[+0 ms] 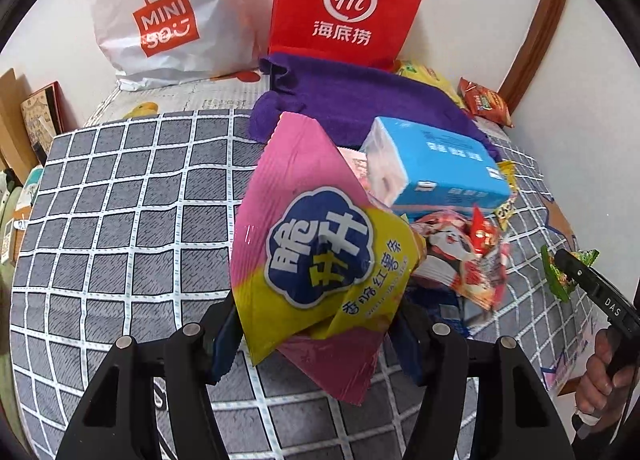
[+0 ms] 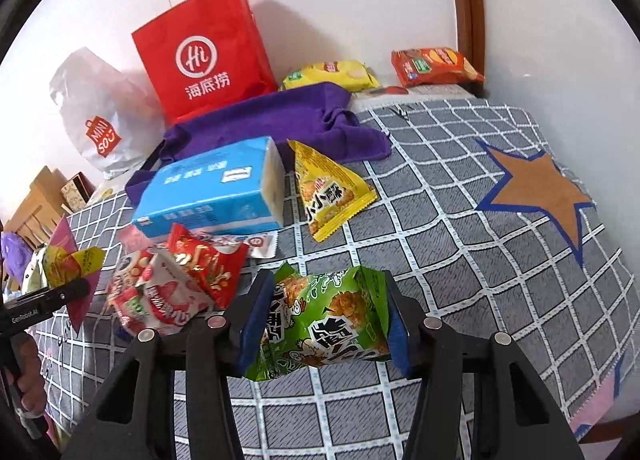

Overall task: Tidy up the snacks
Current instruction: 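Carry both bags onto the purple towel while the right tool opens, releasing the green bag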

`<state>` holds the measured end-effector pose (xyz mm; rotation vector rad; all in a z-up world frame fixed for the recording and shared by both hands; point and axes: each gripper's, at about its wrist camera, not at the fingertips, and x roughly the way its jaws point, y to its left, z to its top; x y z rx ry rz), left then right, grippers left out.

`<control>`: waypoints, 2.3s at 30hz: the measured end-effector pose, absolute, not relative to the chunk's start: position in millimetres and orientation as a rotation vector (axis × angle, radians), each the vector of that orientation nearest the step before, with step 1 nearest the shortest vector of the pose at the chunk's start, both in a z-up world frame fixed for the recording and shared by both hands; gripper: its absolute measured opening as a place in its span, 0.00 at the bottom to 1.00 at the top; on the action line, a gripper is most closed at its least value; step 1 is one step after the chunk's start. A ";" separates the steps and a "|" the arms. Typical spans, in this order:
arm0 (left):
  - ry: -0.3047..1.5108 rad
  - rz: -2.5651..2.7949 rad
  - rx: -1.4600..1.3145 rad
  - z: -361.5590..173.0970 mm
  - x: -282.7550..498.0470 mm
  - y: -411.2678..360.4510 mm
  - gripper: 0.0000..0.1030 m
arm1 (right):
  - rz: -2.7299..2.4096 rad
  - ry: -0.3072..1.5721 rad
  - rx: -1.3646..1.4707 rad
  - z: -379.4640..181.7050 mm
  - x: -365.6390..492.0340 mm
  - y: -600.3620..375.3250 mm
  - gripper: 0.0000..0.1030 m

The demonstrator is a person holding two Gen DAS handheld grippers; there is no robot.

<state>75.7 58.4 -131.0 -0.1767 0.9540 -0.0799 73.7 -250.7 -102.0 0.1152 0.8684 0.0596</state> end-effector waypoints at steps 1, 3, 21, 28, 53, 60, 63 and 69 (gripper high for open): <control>0.950 -0.085 -0.178 -127.5 73.1 57.7 0.60 | 0.063 0.864 0.113 -99.3 71.2 -249.4 0.48; 0.943 -0.089 -0.176 -122.1 70.2 56.8 0.60 | 0.068 0.858 0.112 -95.1 68.6 -247.4 0.47; 0.897 -0.106 -0.170 -83.4 61.7 39.5 0.60 | 0.126 0.822 0.106 -65.4 56.1 -229.3 0.44; 0.883 -0.129 -0.138 -65.6 73.7 22.5 0.60 | 0.132 0.803 0.077 -38.7 70.6 -217.6 0.44; 0.891 -0.124 -0.074 -48.5 225.2 23.6 0.60 | 0.157 0.795 0.000 -21.9 236.4 -174.6 0.44; 0.903 -0.103 -0.070 -55.3 270.4 34.5 0.60 | 0.148 0.798 -0.017 -32.2 277.3 -168.7 0.44; 0.908 -0.095 -0.070 -59.5 285.9 39.3 0.60 | 0.134 0.811 -0.014 -37.8 298.5 -168.3 0.44; 0.924 -0.082 -0.097 -71.4 318.0 49.6 0.60 | 0.108 0.817 -0.005 -42.7 331.2 -170.0 0.44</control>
